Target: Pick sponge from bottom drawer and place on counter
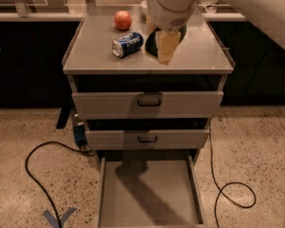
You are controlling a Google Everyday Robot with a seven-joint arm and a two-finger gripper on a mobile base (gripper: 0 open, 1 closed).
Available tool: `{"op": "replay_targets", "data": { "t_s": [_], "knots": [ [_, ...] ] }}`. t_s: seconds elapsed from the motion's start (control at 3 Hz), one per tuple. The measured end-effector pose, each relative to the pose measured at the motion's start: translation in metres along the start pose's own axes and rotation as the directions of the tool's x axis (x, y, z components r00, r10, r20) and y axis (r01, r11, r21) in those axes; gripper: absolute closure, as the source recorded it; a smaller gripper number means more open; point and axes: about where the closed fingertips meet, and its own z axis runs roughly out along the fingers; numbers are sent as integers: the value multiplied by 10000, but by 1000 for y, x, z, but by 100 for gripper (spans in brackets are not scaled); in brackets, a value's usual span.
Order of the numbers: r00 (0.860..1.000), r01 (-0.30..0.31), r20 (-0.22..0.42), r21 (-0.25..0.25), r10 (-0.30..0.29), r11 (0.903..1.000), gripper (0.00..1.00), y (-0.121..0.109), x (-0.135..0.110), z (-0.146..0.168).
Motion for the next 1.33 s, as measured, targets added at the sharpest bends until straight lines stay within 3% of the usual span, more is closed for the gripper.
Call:
{"op": "replay_targets", "data": {
  "t_s": [0.33, 0.67, 1.0, 1.33],
  "knots": [
    [10000, -88, -22, 556, 89, 9984, 100, -31, 1, -25],
    [10000, -88, -22, 556, 89, 9984, 100, -31, 1, -25],
    [9998, -144, -116, 368, 149, 9992, 100, -37, 11, -16],
    [9974, -709, -157, -167, 706, 9973, 100, -49, 50, 25]
  ]
}}
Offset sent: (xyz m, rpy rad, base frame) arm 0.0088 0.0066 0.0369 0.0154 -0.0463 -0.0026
